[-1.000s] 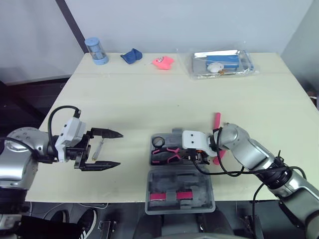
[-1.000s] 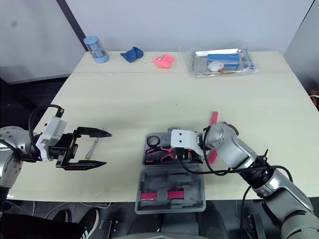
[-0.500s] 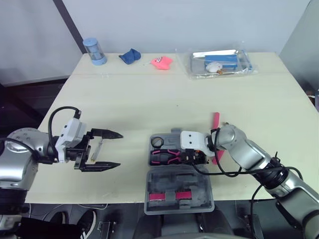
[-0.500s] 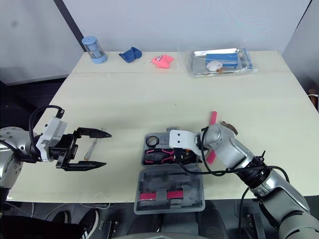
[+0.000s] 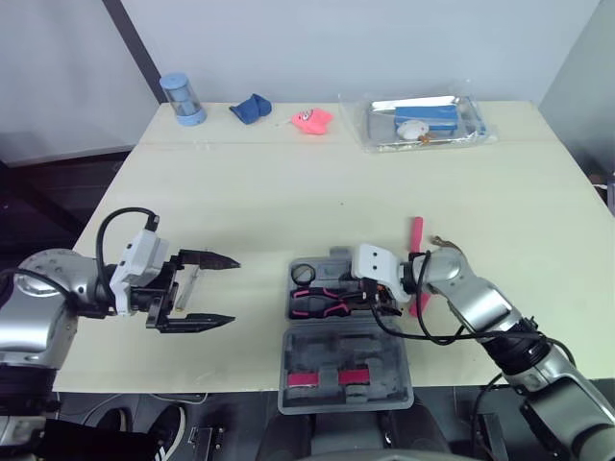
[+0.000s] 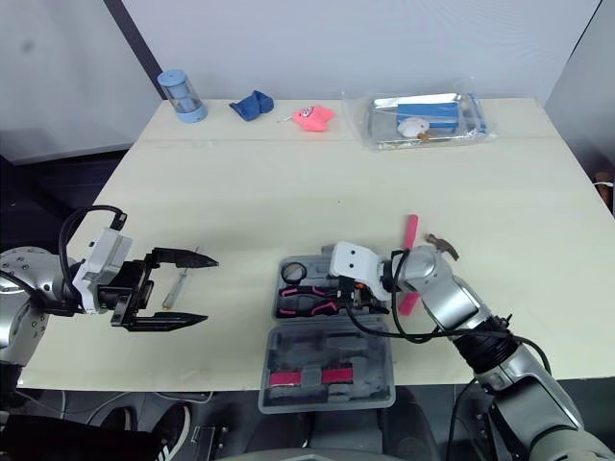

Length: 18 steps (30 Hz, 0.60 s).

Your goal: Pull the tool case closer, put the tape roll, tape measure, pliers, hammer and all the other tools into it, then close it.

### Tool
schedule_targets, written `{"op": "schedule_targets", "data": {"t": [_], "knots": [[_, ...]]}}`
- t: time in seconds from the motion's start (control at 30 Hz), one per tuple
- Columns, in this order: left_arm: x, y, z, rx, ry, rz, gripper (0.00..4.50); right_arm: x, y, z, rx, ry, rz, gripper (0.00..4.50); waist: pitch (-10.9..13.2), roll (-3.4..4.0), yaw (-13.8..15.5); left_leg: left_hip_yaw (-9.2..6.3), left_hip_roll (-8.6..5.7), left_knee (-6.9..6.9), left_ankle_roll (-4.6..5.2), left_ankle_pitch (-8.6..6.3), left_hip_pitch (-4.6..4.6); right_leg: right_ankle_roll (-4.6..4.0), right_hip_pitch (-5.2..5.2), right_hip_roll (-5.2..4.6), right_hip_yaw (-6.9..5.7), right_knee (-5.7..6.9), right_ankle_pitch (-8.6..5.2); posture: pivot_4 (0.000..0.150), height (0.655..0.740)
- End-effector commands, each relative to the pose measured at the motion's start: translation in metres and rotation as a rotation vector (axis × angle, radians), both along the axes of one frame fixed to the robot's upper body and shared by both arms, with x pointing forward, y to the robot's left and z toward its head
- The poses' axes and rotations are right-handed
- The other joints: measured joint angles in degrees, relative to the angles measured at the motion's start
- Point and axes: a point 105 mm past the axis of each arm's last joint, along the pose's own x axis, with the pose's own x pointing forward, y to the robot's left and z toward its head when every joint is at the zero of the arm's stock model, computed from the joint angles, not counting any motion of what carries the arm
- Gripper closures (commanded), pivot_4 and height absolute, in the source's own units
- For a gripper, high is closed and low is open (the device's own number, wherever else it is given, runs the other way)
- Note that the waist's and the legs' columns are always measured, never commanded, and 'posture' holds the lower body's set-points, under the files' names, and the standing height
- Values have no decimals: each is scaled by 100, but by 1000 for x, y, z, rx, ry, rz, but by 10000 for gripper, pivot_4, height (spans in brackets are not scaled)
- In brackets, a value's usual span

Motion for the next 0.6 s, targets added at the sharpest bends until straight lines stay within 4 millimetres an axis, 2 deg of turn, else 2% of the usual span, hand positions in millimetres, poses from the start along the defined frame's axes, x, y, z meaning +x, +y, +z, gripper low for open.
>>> {"op": "schedule_targets", "data": {"t": [0.03,0.27,0.43,0.6], "knots": [[-5,0,3,10,-9,-48,0,3,3,4,55,-25,15,44173,0,0,-6,0,0,0,0,0,0,0,0,0,0,0,0,1500,7400],[-5,0,3,6,-13,-46,0,10,-2,-19,9,-2,-6,44173,-1,-1,-3,0,0,0,-12,7,1,0,0,0,0,1,0,1500,7400],[-4,1,1,3,-13,-42,0,6,-21,-69,-152,108,-42,44173,-6,-2,-10,1,0,0,-8,5,18,-1,9,1,2,6,1,1500,7400],[-4,1,0,-1,-13,-38,0,-4,-35,-102,-251,195,-56,44173,-27,-9,10,6,0,-12,-3,2,106,-2,100,1,7,-4,-1,1500,7400]]}}
